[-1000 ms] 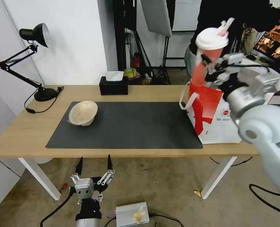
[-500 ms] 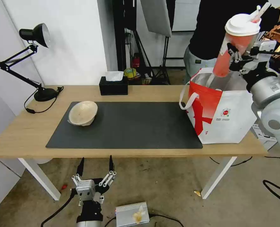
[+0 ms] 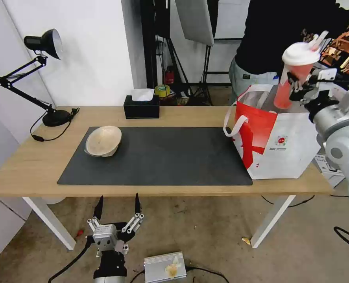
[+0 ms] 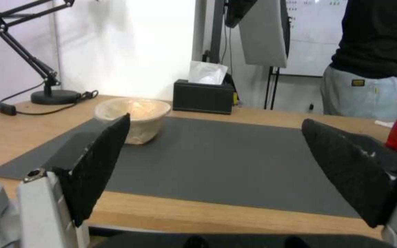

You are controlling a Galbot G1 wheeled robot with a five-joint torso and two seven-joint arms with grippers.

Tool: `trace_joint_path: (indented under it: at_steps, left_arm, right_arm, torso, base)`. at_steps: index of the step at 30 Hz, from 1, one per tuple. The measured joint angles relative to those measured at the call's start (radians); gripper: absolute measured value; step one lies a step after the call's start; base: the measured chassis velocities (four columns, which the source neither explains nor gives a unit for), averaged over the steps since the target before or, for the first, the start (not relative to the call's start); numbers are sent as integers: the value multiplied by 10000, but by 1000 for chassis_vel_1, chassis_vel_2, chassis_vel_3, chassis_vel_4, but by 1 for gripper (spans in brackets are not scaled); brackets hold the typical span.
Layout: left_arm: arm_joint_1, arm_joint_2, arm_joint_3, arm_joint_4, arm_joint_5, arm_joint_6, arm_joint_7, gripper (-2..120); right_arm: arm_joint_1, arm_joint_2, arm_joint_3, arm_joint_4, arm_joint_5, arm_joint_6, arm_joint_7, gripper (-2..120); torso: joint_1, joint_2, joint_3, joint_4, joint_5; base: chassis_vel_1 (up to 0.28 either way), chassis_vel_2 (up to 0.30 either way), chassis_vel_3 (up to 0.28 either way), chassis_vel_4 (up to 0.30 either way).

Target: Pick up the trash from the table and place it into the takeout bag.

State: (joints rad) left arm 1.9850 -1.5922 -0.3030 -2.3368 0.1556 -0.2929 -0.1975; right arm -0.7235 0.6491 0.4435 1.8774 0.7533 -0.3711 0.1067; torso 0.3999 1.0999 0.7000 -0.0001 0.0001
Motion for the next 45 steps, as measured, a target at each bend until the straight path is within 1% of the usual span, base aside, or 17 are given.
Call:
trace_joint_path:
  at_steps: [1,3,5,8,9,10,12,14,17,27,30,31,35,36,39,45]
  left_arm:
    - [0,0,0,0,0,0,0,100]
    - [-43,2,-1,30,-23,0,0,100]
    - [-74,3,0,45,-35,1,-1,100]
    - [-148,23,14,100,-71,4,-2,100]
    - [-148,23,14,100,-71,4,-2,100]
    - [-184,44,18,129,-94,9,-2,100]
    - [-231,64,21,166,-125,15,-3,100]
    - [-247,75,21,182,-150,18,-5,100]
    - [-260,104,41,202,-218,24,-5,100]
    - [-273,210,38,221,-246,30,-6,100]
    - [-297,198,65,221,-246,33,-6,100]
    - [-297,198,65,221,-246,33,-6,100]
    - [-242,170,78,194,-211,32,-6,100]
    - [-242,170,78,194,-211,32,-6,100]
    - [-181,139,69,148,-148,-1,-7,100]
    - [-127,64,71,62,-61,-40,-7,100]
  right_arm:
    - [0,0,0,0,0,0,0,0]
    - [351,-249,-306,-375,-675,142,-635,0]
    - [559,-356,-480,-554,-874,228,-840,0]
    - [1020,-611,-800,-1034,-1745,511,-1567,0]
    - [1020,-611,-800,-1034,-1745,511,-1567,0]
    - [1167,-679,-880,-1190,-2208,651,-1954,0]
    - [1335,-771,-967,-1342,-2681,790,-2367,0]
    - [1400,-809,-994,-1397,-2885,867,-2531,0]
    - [1545,-905,-1029,-1630,-3799,1204,-3100,0]
    - [1524,-1045,-1018,-1756,-4564,1446,-3696,0]
    - [1540,-1152,-991,-1975,-4963,1865,-4184,0]
    - [1540,-1152,-991,-1975,-4963,1865,-4184,0]
    - [1575,-1332,-943,-2177,-5061,2218,-4902,0]
    - [1575,-1332,-943,-2177,-5061,2218,-4902,0]
    - [1562,-1412,-927,-2277,-5048,2376,-5347,0]
    - [1169,-1436,-803,-2202,-4878,2298,-5375,0]
  torso:
    - [0,0,0,0,0]
    - [0,0,0,0,-1]
    - [0,1,0,2,-1]
    - [0,1,1,2,-1]
    - [0,1,1,2,-1]
    - [0,2,0,0,-1]
    - [0,1,0,1,0]
    - [1,1,0,1,-1]
    - [1,2,0,1,0]
    - [1,1,1,1,0]
    - [0,1,0,1,0]
    - [0,1,0,1,0]
    - [0,1,0,1,-1]
    - [0,1,0,1,-1]
    - [0,2,0,1,-1]
    - [1,1,0,1,-1]
  base:
    - [0,0,0,0]
    - [0,0,0,0]
    - [0,0,0,0]
    - [0,0,0,0]
    - [0,0,0,0]
    - [0,0,0,0]
    - [0,0,0,0]
    - [0,0,0,0]
    - [0,0,0,0]
    - [0,0,0,0]
    - [0,0,0,0]
    - [0,0,0,0]
    - [0,0,0,0]
    - [0,0,0,0]
    - [0,0,0,0]
    - [0,0,0,0]
